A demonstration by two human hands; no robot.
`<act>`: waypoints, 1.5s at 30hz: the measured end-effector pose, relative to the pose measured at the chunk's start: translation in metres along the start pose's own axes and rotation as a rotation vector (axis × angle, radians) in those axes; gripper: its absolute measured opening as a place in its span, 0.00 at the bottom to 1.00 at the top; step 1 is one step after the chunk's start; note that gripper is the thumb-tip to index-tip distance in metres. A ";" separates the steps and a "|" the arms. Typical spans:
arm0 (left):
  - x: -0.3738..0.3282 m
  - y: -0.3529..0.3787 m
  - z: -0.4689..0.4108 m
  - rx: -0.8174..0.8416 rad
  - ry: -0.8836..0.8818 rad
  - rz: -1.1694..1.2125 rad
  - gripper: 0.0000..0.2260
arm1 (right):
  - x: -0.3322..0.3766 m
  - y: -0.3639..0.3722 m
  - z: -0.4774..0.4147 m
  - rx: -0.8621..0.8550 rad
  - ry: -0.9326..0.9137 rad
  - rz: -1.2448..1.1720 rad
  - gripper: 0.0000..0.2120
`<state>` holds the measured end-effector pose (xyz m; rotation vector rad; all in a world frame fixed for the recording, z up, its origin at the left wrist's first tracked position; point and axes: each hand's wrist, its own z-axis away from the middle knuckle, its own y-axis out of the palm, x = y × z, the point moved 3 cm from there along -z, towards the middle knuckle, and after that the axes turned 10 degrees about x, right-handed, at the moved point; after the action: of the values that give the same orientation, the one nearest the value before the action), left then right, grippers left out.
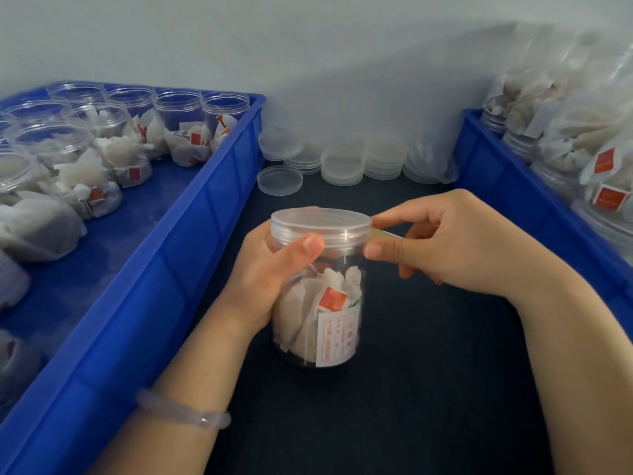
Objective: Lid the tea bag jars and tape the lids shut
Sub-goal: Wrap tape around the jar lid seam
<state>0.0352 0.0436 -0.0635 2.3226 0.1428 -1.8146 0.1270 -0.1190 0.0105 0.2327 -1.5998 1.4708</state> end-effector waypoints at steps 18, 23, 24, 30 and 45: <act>0.003 0.006 0.005 -0.249 0.105 -0.427 0.51 | 0.003 0.027 -0.014 0.087 -0.067 0.131 0.26; 0.002 -0.003 0.004 -0.312 0.108 -0.357 0.41 | 0.003 0.021 -0.005 0.194 0.034 0.127 0.43; 0.002 -0.004 0.004 -0.306 0.102 -0.324 0.41 | 0.004 0.019 -0.003 0.168 0.042 0.104 0.44; 0.006 -0.001 0.002 -0.189 0.015 -0.137 0.40 | 0.001 -0.001 0.003 0.001 0.027 0.003 0.35; 0.001 0.005 0.004 -0.059 0.012 -0.180 0.47 | -0.008 0.015 -0.008 0.200 -0.005 -0.222 0.25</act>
<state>0.0325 0.0383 -0.0645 2.3470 0.4140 -1.8498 0.1247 -0.1115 -0.0068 0.5118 -1.3821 1.4558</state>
